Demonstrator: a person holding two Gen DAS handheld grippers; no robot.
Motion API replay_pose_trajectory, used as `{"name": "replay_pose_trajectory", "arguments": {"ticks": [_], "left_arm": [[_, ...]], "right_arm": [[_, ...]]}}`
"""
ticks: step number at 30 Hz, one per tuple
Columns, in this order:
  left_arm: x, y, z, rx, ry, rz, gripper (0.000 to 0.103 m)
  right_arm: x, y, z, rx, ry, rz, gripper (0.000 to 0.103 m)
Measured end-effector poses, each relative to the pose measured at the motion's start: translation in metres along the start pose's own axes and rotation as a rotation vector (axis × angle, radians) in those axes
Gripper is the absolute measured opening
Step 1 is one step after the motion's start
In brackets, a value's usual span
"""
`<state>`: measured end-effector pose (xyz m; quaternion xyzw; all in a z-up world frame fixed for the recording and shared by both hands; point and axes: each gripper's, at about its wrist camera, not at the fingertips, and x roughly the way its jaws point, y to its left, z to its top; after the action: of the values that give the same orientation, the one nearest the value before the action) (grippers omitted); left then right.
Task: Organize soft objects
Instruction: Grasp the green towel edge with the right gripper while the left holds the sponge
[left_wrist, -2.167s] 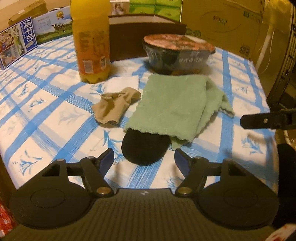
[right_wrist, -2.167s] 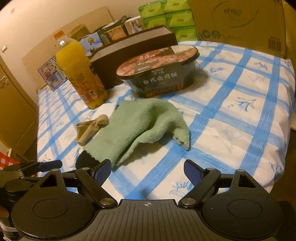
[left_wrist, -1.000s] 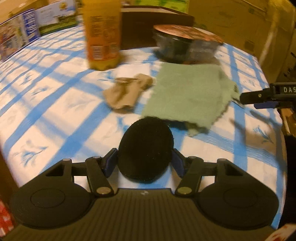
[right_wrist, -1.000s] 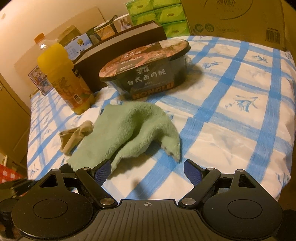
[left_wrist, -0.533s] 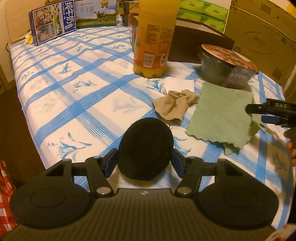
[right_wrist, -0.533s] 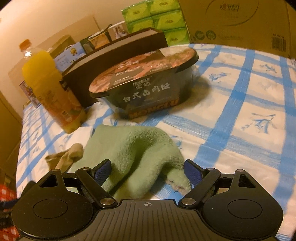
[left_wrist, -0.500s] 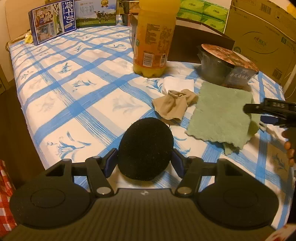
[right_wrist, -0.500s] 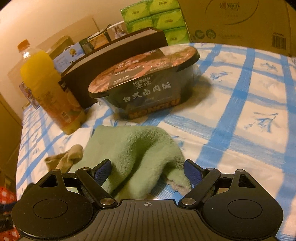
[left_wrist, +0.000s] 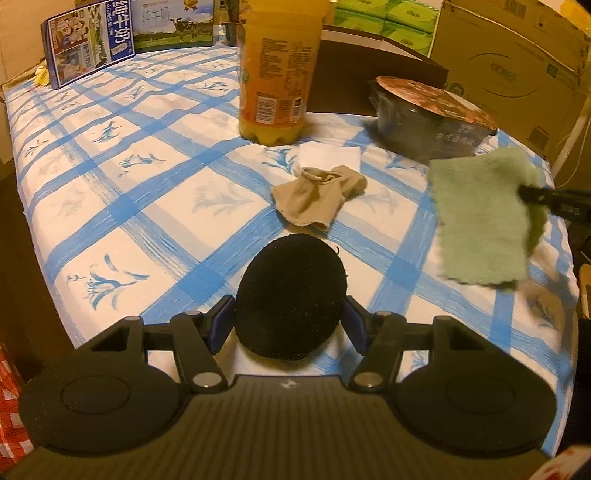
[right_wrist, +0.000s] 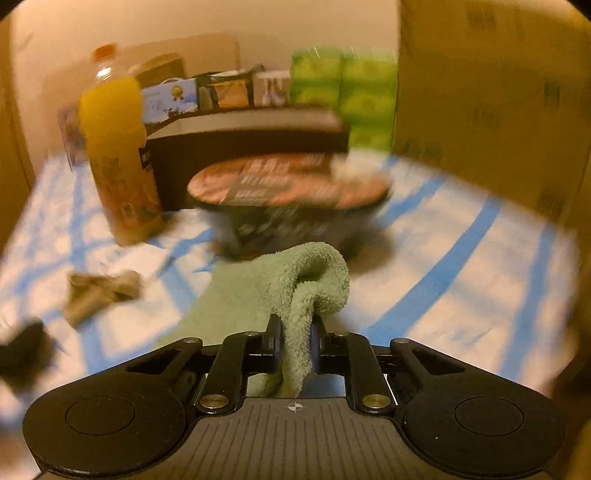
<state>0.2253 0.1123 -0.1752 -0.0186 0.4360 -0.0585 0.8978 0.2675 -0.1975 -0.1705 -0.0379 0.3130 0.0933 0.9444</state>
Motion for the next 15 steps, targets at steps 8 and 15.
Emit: {"name": "replay_pose_trajectory", "arguments": {"ticks": [8, 15], "left_arm": [[0.001, -0.017, 0.003, 0.014, 0.0, -0.031, 0.06], [0.0, -0.023, 0.007, 0.02, 0.0, -0.046, 0.06]], "right_arm": [[-0.025, 0.012, -0.01, -0.089, 0.021, 0.192, 0.015], [0.009, 0.022, -0.027, 0.179, 0.192, 0.408, 0.015]]}}
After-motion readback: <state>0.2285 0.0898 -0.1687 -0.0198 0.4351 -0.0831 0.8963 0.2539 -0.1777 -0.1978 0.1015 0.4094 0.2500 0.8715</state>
